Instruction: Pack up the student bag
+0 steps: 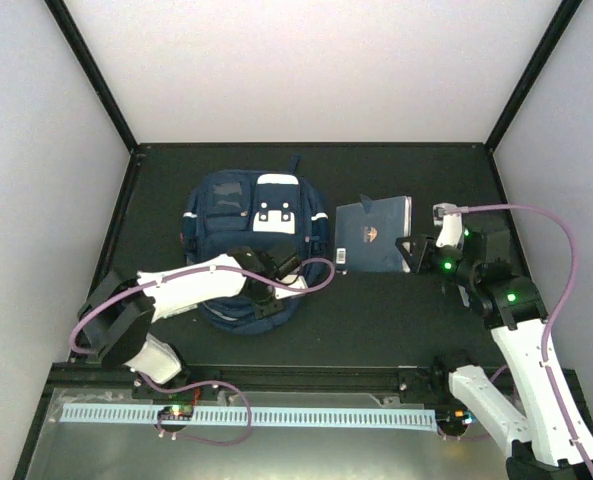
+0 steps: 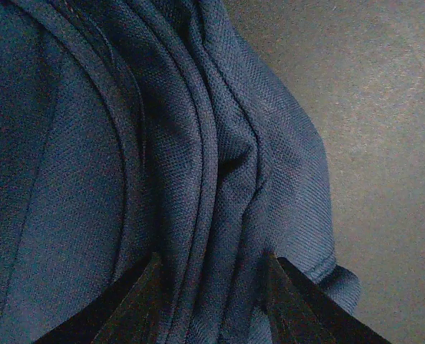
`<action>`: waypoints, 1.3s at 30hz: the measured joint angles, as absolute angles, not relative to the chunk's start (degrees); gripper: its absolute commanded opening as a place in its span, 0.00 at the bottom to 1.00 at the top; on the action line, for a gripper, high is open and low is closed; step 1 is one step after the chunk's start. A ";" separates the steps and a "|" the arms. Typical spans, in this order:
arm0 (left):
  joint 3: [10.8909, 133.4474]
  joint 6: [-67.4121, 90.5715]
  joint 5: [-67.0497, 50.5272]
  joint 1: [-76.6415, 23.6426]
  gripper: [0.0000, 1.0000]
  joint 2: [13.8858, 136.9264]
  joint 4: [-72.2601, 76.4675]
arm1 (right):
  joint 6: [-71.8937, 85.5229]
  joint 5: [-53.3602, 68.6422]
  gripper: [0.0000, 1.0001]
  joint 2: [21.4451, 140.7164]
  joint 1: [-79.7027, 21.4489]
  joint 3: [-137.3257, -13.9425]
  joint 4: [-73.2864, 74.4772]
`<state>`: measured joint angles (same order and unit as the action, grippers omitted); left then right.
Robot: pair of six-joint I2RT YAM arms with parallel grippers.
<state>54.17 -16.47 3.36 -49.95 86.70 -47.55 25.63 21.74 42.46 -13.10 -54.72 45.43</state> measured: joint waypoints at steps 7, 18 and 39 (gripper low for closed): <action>54.22 -16.64 6.20 -50.00 0.02 88.40 -46.35 | 26.13 23.59 0.03 43.53 -13.10 -54.74 45.47; 62.92 -16.03 10.48 -50.09 0.02 83.94 -51.13 | 26.92 26.20 0.02 43.27 -13.10 -54.74 45.67; 107.07 -6.70 21.93 -49.56 0.02 98.54 -61.21 | 41.01 40.60 0.02 34.89 -13.13 -40.88 43.70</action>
<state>107.07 -6.70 21.93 -49.56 98.54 -61.21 41.01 40.60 34.89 -13.13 -40.88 43.70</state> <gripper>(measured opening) 0.050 0.236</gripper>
